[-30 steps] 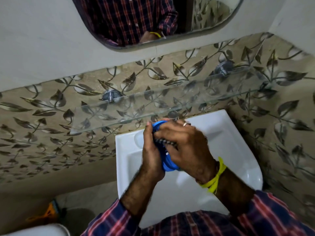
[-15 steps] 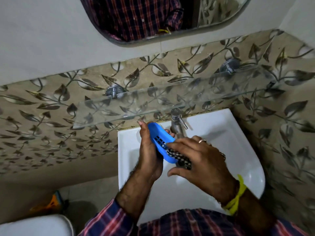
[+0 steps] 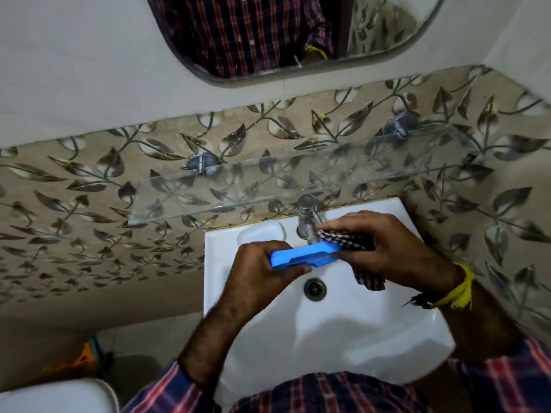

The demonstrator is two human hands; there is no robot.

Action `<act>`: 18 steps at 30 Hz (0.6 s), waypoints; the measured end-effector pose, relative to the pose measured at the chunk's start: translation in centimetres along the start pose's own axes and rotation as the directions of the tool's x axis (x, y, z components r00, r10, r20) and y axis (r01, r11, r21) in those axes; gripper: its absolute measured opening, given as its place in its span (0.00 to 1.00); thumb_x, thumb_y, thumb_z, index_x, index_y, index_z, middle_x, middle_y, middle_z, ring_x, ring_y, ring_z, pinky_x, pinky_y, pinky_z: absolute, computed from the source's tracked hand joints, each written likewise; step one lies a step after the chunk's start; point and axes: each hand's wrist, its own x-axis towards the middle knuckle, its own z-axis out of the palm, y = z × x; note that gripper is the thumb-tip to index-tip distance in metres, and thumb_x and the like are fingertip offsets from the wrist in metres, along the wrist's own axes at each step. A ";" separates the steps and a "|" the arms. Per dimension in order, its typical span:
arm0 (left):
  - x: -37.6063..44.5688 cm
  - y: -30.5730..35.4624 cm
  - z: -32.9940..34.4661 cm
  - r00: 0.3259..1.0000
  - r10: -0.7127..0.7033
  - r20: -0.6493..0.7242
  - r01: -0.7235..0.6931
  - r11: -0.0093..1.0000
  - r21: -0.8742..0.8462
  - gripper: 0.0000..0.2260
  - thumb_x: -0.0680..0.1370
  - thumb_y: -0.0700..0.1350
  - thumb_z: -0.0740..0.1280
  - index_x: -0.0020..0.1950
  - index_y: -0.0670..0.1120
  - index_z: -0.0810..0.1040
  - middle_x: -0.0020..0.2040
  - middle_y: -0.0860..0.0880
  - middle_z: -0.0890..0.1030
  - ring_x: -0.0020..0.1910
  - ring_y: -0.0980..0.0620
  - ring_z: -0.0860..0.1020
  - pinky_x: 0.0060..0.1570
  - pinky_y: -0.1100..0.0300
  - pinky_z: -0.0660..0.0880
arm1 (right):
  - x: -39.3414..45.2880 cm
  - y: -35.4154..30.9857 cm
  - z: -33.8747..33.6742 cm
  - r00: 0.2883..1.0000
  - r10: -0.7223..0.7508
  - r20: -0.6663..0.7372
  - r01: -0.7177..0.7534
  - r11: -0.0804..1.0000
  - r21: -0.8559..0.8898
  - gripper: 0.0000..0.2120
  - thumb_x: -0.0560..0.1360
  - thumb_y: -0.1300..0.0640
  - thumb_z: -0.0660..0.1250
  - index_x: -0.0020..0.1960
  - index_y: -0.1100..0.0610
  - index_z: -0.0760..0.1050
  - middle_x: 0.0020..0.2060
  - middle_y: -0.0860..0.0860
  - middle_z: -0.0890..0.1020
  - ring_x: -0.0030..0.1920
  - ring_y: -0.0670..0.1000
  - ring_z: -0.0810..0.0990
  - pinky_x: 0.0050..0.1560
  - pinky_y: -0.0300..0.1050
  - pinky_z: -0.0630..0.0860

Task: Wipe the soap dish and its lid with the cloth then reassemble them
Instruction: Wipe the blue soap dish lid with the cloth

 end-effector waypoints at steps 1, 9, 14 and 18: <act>-0.1 0.0 0.6 0.998 -0.015 -0.068 0.015 1.000 -0.003 0.11 0.68 0.49 0.82 0.34 0.57 0.81 0.27 0.60 0.77 0.28 0.61 0.71 0.33 0.63 0.68 | 0.0 -0.1 0.2 0.996 -0.013 -0.087 0.011 1.000 -0.021 0.26 0.68 0.64 0.77 0.64 0.50 0.78 0.54 0.38 0.81 0.54 0.43 0.80 0.58 0.51 0.78; -0.3 1.1 1.6 0.975 -0.011 -0.221 0.054 0.981 0.188 0.05 0.71 0.50 0.79 0.41 0.52 0.85 0.30 0.57 0.79 0.31 0.55 0.75 0.34 0.62 0.70 | -1.8 -3.9 7.1 0.875 -0.226 -0.428 0.003 0.887 -0.462 0.20 0.72 0.67 0.61 0.60 0.58 0.81 0.60 0.54 0.82 0.52 0.61 0.79 0.54 0.55 0.78; -1.2 1.1 2.3 0.944 -0.237 -0.229 0.208 0.968 -0.142 0.09 0.68 0.46 0.82 0.35 0.51 0.82 0.26 0.58 0.79 0.27 0.58 0.75 0.32 0.57 0.77 | -0.8 -1.8 5.8 0.868 -0.145 -0.474 -0.026 0.942 -0.336 0.26 0.65 0.75 0.64 0.60 0.60 0.81 0.59 0.54 0.83 0.53 0.61 0.79 0.57 0.54 0.76; -1.8 1.7 3.2 0.935 -0.328 -0.137 0.177 0.764 -0.621 0.11 0.70 0.44 0.81 0.48 0.56 0.87 0.42 0.54 0.88 0.39 0.56 0.84 0.37 0.63 0.79 | -0.3 -2.2 5.8 0.776 0.020 -0.630 -0.119 0.986 -0.115 0.25 0.66 0.74 0.68 0.61 0.58 0.81 0.56 0.54 0.82 0.57 0.57 0.79 0.61 0.48 0.74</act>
